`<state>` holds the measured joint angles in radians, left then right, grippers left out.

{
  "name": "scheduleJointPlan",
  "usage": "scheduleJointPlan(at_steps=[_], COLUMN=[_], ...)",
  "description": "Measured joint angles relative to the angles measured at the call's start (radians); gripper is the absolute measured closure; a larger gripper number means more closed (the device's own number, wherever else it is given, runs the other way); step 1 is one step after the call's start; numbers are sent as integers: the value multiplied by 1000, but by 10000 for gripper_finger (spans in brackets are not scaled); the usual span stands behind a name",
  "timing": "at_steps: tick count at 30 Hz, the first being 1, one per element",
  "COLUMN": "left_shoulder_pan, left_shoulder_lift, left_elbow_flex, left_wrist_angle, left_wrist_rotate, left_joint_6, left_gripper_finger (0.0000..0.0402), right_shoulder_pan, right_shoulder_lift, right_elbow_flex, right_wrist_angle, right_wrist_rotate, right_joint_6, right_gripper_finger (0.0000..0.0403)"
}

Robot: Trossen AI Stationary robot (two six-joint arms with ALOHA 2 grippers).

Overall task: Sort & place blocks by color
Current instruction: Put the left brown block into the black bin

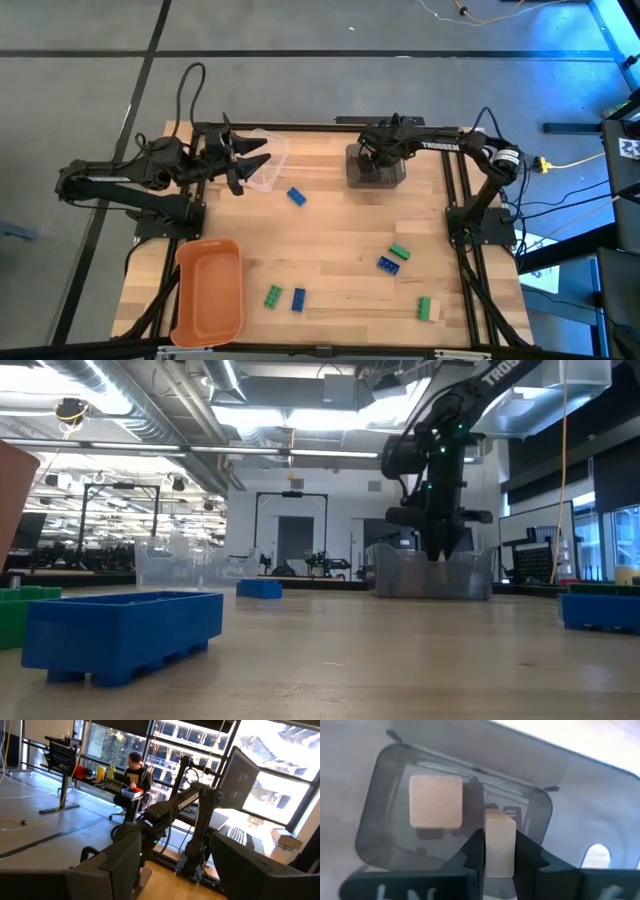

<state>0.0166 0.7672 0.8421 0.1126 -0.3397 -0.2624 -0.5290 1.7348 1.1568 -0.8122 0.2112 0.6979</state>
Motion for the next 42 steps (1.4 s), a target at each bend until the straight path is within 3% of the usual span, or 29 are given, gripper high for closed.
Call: scheduleJointPlan(at_steps=[26,33,42], left_shoulder_pan=[1,1,1], left_shoulder_lift=[0,0,0], left_elbow_flex=[0,0,0], left_wrist_angle=[41,41,41], left_wrist_rotate=[-21,-37,-37], left_joint_6=[2,3,7], left_gripper_finger=[172,172,173], right_shoulder_pan=[-57,-57,-57], right_shoulder_lift=[-1,0,0], right_elbow_flex=[-77,-79,-79], right_wrist_angle=[143,141,141], right_wrist_rotate=[-63,-68,-68], right_joint_6=[-19,-20,-23], right_gripper_finger=[344,302,293])
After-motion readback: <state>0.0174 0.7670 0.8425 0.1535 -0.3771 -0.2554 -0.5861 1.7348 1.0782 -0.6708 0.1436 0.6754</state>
